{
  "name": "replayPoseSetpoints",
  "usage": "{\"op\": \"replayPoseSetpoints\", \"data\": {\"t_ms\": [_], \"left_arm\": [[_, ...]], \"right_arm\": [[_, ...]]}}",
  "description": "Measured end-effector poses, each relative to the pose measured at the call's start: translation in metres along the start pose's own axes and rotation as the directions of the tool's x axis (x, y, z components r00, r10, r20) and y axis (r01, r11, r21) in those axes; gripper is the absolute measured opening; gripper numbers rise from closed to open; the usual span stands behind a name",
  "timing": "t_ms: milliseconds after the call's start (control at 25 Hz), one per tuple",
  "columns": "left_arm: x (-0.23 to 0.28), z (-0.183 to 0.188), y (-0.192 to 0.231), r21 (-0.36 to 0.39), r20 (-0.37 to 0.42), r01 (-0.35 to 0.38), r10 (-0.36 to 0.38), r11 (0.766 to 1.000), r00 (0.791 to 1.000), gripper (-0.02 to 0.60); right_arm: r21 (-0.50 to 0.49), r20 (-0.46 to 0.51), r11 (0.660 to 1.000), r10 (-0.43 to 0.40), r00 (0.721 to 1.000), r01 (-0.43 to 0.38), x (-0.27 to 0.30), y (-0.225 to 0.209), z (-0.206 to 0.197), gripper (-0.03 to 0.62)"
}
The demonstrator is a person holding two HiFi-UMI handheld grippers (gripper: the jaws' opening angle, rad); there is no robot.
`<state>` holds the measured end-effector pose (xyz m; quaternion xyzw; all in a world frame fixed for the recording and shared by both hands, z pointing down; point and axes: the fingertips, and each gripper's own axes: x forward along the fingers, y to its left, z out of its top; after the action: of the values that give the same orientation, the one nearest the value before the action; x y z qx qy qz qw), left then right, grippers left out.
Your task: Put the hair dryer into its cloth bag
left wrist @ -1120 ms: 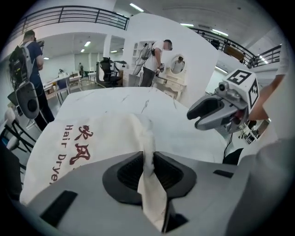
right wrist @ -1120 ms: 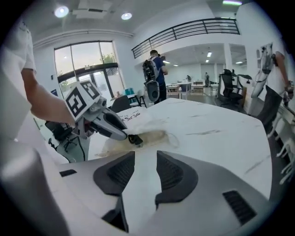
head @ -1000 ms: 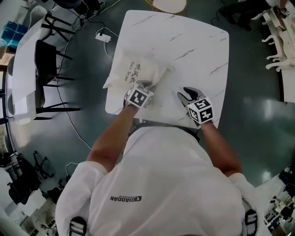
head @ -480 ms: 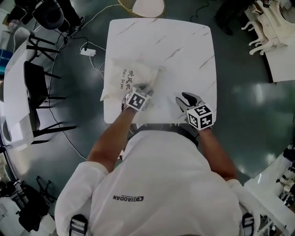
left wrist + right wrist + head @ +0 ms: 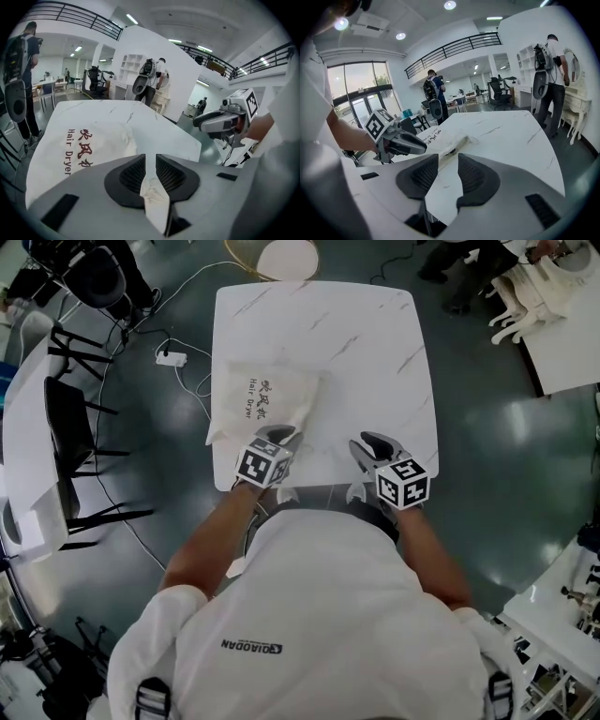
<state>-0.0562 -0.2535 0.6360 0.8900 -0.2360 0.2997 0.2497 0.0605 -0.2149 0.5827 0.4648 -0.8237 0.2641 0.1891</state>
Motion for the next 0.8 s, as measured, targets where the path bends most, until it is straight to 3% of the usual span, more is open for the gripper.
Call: {"op": "replayPoseSetpoints", "data": {"t_ms": [160,360,600,800], "left_arm": [[-0.031,0.005,-0.023,-0.012,0.063,-0.012,0.012,1.0,0.998,0.047],[-0.057,0.01,-0.057,-0.07,0.135,-0.072,0.081,0.995,0.987,0.029],[-0.058,0.013,-0.115,-0.129,0.2,-0.155,0.179,0.979,0.963,0.029],[-0.049,0.0,-0.171,-0.154,0.192,-0.222,0.25,0.963,0.949,0.029]], "right_arm": [[-0.022,0.04,0.999,0.047,0.998,-0.046,-0.013,0.011,0.014,0.128],[-0.044,0.05,0.991,0.127,0.991,-0.125,-0.038,0.021,0.016,0.027],[-0.101,0.055,0.957,0.279,0.959,-0.273,-0.083,0.026,0.007,0.021],[-0.141,0.023,0.931,0.342,0.939,-0.336,-0.135,0.016,-0.022,0.021]]}}
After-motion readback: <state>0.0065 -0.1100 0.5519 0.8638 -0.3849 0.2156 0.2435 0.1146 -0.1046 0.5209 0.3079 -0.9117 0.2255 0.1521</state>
